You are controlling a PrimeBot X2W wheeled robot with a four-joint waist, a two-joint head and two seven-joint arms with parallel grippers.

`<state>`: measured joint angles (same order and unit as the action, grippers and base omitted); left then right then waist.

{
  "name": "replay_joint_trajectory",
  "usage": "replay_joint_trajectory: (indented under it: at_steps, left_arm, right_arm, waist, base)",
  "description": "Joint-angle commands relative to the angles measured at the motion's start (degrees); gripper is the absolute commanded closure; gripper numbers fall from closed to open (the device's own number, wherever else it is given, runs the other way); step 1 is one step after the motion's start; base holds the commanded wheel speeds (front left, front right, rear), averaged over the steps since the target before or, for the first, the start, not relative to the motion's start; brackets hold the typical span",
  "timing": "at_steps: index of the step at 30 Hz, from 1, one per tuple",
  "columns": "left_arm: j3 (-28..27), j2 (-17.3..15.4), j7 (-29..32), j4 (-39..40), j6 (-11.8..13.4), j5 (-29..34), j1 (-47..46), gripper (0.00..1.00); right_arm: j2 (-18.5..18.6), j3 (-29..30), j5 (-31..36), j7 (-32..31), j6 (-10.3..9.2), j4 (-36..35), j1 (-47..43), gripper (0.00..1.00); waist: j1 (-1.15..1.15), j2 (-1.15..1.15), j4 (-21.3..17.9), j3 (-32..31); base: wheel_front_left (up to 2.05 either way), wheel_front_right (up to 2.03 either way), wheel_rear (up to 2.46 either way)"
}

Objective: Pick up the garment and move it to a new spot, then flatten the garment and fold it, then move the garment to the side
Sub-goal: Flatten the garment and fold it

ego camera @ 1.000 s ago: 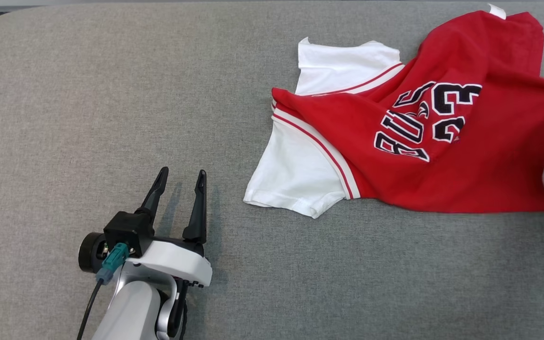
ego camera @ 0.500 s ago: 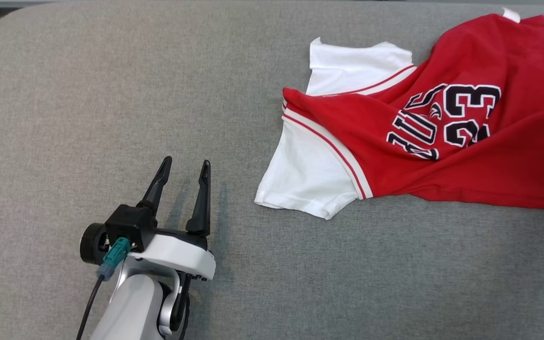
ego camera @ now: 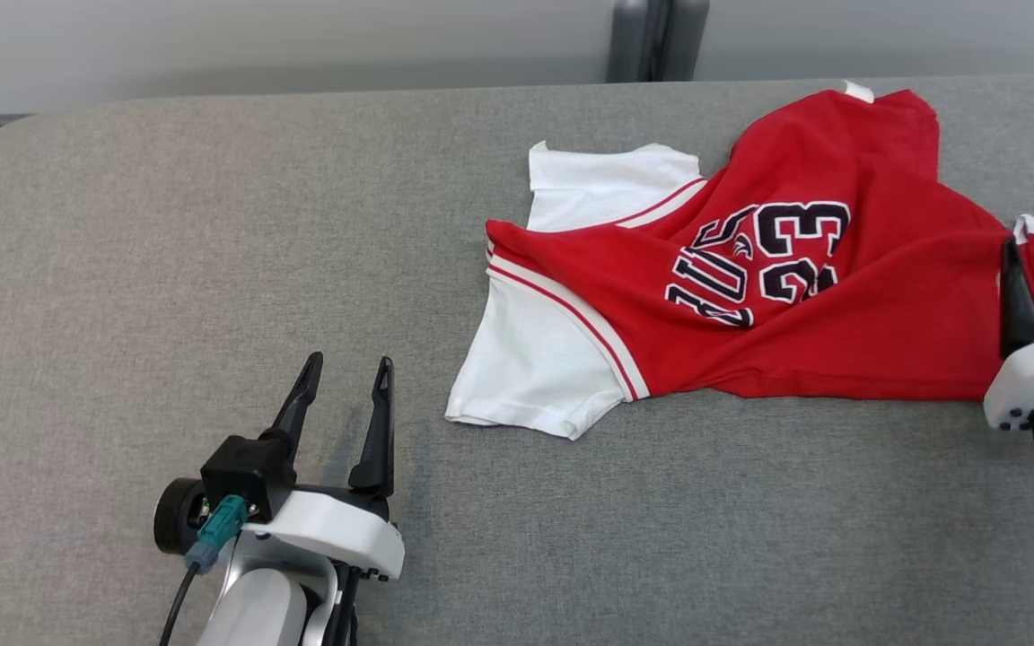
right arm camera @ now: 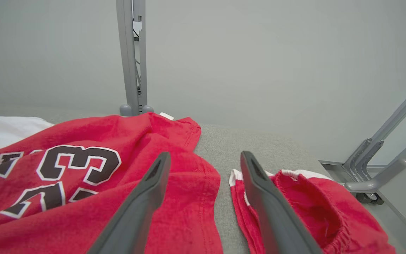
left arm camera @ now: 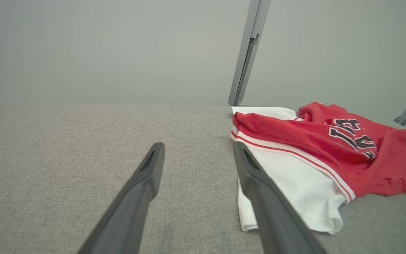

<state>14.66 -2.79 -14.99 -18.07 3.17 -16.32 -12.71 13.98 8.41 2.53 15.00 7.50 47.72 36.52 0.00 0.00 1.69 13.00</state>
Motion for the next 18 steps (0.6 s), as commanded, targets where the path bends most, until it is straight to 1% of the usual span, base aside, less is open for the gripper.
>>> replay_joint_trajectory:
  at_steps: [1,4,5,9,11,14,18]
  left_arm:
    - [-0.08,-0.24,-0.27,-0.32,0.03,-0.36,0.84,0.00]
    - [0.53,-0.24,-0.27,-1.14,-0.42,-0.47,1.71,0.00]
    - [0.53,-0.24,-0.27,-1.14,-0.42,-0.47,1.71,0.00]
    - [1.68,-0.24,-0.27,-2.43,-0.73,-0.82,2.38,0.00]
    - [2.21,-0.24,-0.26,-3.24,-0.77,-1.04,2.65,0.00]
    - [3.01,-0.24,-0.26,-5.09,-1.02,-1.52,2.54,0.00]
    - [4.38,-0.25,0.34,-9.74,-1.33,-2.48,0.55,0.00]
  right_arm:
    - [-0.64,-0.16,-1.58,0.24,-0.02,-2.83,-3.34,0.00]
    - [-2.70,0.79,-4.16,0.18,-0.02,-7.95,-8.51,0.00]
    - [-2.70,0.79,-4.16,0.18,-0.02,-7.95,-8.51,0.00]
    - [-5.60,2.31,-5.36,0.16,-0.02,-14.00,-14.56,0.00]
    - [-7.04,2.80,-4.74,0.14,-0.02,-16.62,-17.33,0.00]
    - [-8.48,3.23,-4.40,0.15,-0.02,-19.22,-20.32,0.00]
    - [-9.86,3.39,-4.33,0.14,-0.02,-21.07,-23.12,0.00]
  waist:
    - [0.00,0.00,-1.43,-1.63]
    - [0.00,0.00,-2.25,-2.87]
    - [0.00,0.00,-2.25,-2.87]
    - [0.00,0.00,-3.28,-4.38]
    - [0.00,0.00,-3.72,-5.02]
    - [0.00,0.00,-4.43,-5.69]
    - [0.00,0.00,-5.60,-6.07]
  base:
    - [0.00,0.00,0.00]
    - [0.00,0.00,0.00]
    - [0.00,0.00,0.00]
    - [0.00,0.00,0.00]
    - [0.00,0.00,0.00]
    - [0.00,0.00,0.00]
    - [0.00,0.00,0.00]
